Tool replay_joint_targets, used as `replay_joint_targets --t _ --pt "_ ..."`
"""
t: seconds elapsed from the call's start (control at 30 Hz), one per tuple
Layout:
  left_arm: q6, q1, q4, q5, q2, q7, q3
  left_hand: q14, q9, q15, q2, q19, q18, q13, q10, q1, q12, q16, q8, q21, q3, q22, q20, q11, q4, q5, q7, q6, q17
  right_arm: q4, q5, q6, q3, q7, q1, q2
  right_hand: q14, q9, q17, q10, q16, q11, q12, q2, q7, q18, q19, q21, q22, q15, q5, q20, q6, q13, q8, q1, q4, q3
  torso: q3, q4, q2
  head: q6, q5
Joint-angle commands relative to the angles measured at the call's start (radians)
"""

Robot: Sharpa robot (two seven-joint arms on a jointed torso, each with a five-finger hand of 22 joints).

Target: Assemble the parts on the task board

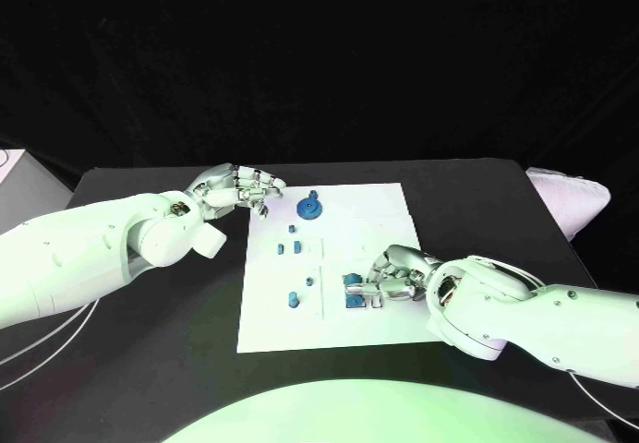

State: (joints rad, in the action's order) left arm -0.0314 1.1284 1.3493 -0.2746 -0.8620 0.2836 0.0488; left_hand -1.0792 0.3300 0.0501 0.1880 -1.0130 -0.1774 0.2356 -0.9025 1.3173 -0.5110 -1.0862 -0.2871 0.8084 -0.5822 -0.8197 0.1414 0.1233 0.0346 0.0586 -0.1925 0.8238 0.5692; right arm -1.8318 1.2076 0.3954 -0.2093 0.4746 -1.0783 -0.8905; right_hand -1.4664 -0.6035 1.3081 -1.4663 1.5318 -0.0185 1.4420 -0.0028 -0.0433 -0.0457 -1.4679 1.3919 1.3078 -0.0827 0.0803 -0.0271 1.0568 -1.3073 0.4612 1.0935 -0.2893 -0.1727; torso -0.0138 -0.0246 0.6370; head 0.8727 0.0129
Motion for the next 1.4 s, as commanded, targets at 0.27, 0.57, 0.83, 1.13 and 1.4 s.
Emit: replay_joint_targets --t 0.27,0.57,0.83,1.13,1.4 --pt "-0.017 0.0 0.001 0.006 0.002 0.004 -0.001 0.008 -0.001 0.002 0.0 -0.001 -0.007 -0.001 0.007 0.005 -0.005 -0.005 -0.006 -0.005 0.003 0.001 0.003 0.003 0.005 0.003 0.0 -0.008 0.001 -0.034 -0.013 0.05 0.001 -0.12 0.001 -0.031 -0.086 0.002 0.177 -0.047 0.002 -0.01 0.005 0.003 0.001 0.007 -0.042 -0.006 0.163 -0.006 0.027 0.005 -0.006 -0.177 0.006 0.018 -0.003 -0.015 -0.0005 0.0005 0.0 0.0 0.0" --pt "-0.019 0.0 0.0 0.006 0.002 0.002 -0.001 0.009 -0.001 0.002 -0.001 -0.001 -0.007 -0.001 0.006 0.006 -0.007 -0.005 -0.007 -0.006 0.003 0.001 0.003 0.002 0.005 0.003 0.001 -0.008 0.001 -0.036 -0.004 -0.025 0.001 -0.14 0.001 -0.051 -0.087 0.016 0.183 -0.049 0.003 -0.014 0.008 -0.043 0.006 0.008 -0.044 -0.006 0.168 -0.009 -0.001 0.009 -0.01 -0.183 0.012 0.256 0.022 0.047 -0.0013 0.0006 0.0 0.0 0.002" --pt "-0.022 -0.001 -0.002 0.006 0.003 0.0 0.0 0.009 -0.001 0.002 -0.001 -0.001 -0.007 -0.001 0.006 0.006 -0.007 -0.005 -0.007 -0.006 0.003 0.001 0.003 0.002 0.005 0.003 0.001 -0.008 0.001 -0.032 0.023 -0.024 0.001 -0.131 0.001 -0.043 -0.089 0.032 0.193 -0.054 0.007 -0.019 0.016 -0.068 0.012 0.01 -0.048 0.004 0.176 -0.013 -0.002 0.012 0.002 -0.19 0.009 0.352 0.011 0.109 -0.001 0.0014 0.0 0.0 0.001" --pt "-0.023 -0.001 -0.004 0.006 0.005 -0.001 0.0 0.009 -0.001 0.002 -0.001 -0.001 -0.007 -0.001 0.006 0.006 -0.007 -0.005 -0.007 -0.006 0.003 0.001 0.003 0.002 0.005 0.003 0.001 -0.008 0.001 -0.003 0.002 0.005 0.001 -0.088 0.002 -0.031 -0.091 0.04 0.202 -0.058 0.011 -0.021 0.022 -0.03 0.014 0.012 -0.052 0.014 0.183 -0.015 0.023 0.013 0.008 -0.195 0.01 0.327 -0.002 0.129 -0.0013 0.0006 0.001 0.0 0.002" --pt "-0.025 -0.001 -0.005 0.006 0.005 -0.002 0.0 0.009 -0.001 0.002 -0.001 -0.001 -0.007 -0.001 0.006 0.006 -0.007 -0.005 -0.007 -0.006 0.003 0.001 0.003 0.002 0.005 0.003 0.001 -0.008 0.001 0.011 -0.006 -0.006 0.0 -0.079 0.004 -0.024 -0.092 0.04 0.203 -0.058 0.012 -0.022 0.023 -0.026 0.014 0.012 -0.052 0.015 0.183 -0.015 0.025 0.013 0.008 -0.195 0.011 0.326 -0.001 0.131 -0.0006 0.0003 0.0 0.0 0.002"
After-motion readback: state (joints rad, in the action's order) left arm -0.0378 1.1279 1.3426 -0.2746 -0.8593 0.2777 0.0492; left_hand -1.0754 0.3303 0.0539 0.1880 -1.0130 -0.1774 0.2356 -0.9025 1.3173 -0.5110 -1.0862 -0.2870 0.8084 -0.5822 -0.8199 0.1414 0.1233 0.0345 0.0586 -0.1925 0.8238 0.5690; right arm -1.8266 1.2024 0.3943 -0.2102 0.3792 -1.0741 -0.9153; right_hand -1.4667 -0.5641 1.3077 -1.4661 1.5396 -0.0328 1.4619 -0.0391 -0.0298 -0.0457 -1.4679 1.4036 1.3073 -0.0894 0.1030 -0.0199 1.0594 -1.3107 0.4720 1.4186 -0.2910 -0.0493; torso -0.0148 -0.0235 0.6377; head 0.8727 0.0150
